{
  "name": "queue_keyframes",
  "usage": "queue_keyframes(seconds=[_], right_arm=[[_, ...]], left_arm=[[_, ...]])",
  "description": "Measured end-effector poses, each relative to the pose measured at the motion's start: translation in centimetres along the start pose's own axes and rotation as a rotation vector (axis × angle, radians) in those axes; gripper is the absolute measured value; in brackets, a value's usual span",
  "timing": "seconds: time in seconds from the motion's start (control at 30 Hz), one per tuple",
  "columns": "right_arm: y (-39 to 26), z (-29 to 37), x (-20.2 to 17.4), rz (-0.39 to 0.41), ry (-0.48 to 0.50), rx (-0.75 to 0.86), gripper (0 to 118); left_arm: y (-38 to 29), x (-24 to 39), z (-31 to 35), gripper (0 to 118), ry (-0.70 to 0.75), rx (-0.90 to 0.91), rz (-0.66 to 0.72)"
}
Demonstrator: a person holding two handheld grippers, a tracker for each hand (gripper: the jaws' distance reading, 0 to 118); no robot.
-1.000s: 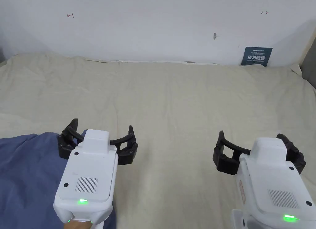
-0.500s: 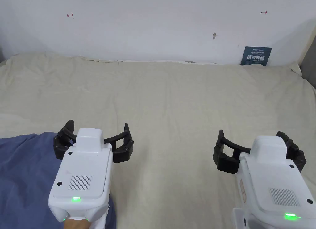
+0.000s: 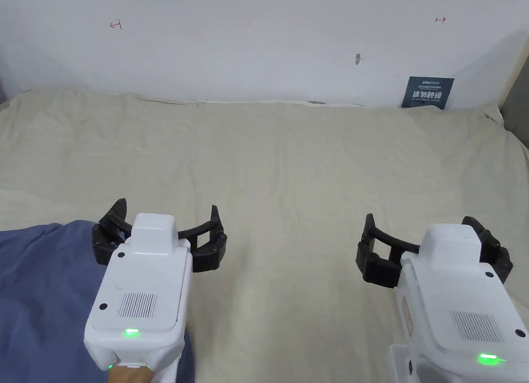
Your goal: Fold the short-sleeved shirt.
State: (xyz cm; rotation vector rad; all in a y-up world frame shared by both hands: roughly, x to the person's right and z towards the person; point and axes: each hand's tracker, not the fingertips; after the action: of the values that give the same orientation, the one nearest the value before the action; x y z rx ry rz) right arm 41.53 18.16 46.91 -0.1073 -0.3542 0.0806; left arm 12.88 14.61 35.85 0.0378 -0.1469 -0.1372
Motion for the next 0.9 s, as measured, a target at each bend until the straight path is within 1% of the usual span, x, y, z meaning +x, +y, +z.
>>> queue_keyframes(seconds=[0.27, 0.4, 0.43, 0.47, 0.5, 0.53, 0.57, 0.6, 0.63, 0.67, 0.77, 0.9], right_arm=[[0.06, 0.10, 0.11, -0.006, -0.004, -0.004, 118], [0.10, 0.16, 0.19, -0.007, -0.003, -0.005, 118], [0.11, 0.21, 0.21, -0.005, -0.002, -0.004, 116], [0.13, 0.31, 0.25, -0.002, 0.000, -0.003, 110], [0.19, 0.45, 0.26, 0.001, -0.001, -0.003, 90], [0.22, 0.54, 0.25, 0.004, -0.002, -0.004, 70], [0.23, 0.55, 0.24, 0.009, -0.006, -0.005, 43], [0.21, 0.50, 0.24, 0.014, -0.006, -0.007, 7], [0.21, 0.43, 0.35, 0.018, -0.003, -0.010, 2], [0.26, 0.44, 0.38, 0.022, -0.004, -0.008, 2], [0.17, 0.54, 1.00, -0.010, 0.020, -0.023, 1], [0.13, 0.48, 0.76, 0.005, 0.018, -0.021, 1]], left_arm=[[0.19, 0.16, 0.14, 118, -0.014, -0.002, -0.005], [0.20, 0.25, 0.14, 110, -0.023, -0.008, -0.006], [0.21, 0.25, 0.14, 106, -0.027, -0.011, -0.002], [0.22, 0.24, 0.18, 98, -0.028, -0.011, 0.003], [0.23, 0.20, 0.25, 79, -0.033, -0.010, 0.012], [0.29, 0.13, 0.31, 55, -0.042, -0.015, 0.021], [0.33, 0.13, 0.32, 27, -0.041, -0.018, 0.025], [0.43, 0.23, 0.37, 1, -0.038, -0.021, 0.030], [0.52, 0.25, 0.37, 1, -0.039, -0.025, 0.032], [0.58, 0.18, 0.46, 0, -0.044, -0.024, 0.038], [0.79, 0.04, 0.49, 0, -0.049, -0.035, 0.045], [0.82, -0.50, 0.45, 0, -0.024, -0.044, 0.058]])
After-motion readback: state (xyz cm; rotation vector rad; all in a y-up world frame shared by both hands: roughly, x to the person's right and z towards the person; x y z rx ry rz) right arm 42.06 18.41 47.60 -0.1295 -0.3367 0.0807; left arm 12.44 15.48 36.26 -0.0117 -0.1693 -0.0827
